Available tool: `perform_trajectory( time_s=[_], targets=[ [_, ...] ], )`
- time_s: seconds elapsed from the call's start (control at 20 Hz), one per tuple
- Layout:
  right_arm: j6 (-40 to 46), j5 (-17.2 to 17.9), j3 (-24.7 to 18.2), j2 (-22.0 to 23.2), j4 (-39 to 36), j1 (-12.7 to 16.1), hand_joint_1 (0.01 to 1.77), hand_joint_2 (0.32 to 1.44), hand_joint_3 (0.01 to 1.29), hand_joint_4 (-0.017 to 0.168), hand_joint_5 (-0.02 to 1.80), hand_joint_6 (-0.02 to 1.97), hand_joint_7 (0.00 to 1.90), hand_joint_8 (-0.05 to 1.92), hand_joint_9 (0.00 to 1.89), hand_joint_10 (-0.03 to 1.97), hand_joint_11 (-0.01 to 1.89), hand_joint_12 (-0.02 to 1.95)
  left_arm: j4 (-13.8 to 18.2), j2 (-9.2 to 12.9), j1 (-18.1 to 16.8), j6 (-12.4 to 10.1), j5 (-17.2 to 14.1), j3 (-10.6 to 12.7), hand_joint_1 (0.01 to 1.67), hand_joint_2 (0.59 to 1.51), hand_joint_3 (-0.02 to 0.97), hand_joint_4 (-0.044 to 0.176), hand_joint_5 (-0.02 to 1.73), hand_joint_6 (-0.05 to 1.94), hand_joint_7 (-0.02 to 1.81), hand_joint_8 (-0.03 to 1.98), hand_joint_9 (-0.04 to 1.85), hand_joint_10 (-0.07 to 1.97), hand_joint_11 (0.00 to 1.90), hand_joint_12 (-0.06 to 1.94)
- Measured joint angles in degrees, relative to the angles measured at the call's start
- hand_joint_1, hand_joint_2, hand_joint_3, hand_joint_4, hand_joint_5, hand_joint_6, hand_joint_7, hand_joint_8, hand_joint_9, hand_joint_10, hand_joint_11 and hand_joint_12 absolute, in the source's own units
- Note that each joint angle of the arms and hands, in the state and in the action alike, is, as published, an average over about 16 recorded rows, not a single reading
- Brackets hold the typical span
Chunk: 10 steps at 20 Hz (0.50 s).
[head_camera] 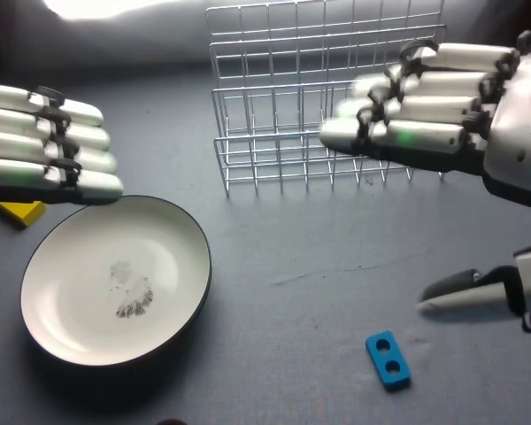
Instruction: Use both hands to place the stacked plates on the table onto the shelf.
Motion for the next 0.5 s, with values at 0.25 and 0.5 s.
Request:
perform_trajectory(
  time_s=[0.25,0.5],
  targets=[
    [-0.77,0.21,0.00,-0.05,0.45,-0.08,0.08,1.04,0.04,-0.002,0.04,0.02,0.04,-0.02,0.05,-0.01,0.02,0.09,1.60,-0.22,0.14,-0.10,-0.20,0.32,0.03,0.957,0.060,0.002,0.02,0.01,0.02,0.01,0.02,-0.06,0.02,0.01],
    [-2.32,1.12,0.00,-0.29,1.84,-0.42,0.03,1.04,0.03,-0.002,0.02,0.02,0.01,-0.02,0.02,-0.01,0.02,0.01,4.04,-0.47,0.23,-0.67,-0.09,0.65,0.03,0.967,0.044,0.002,0.02,0.01,0.01,0.01,0.02,-0.06,0.02,0.01]
  ],
)
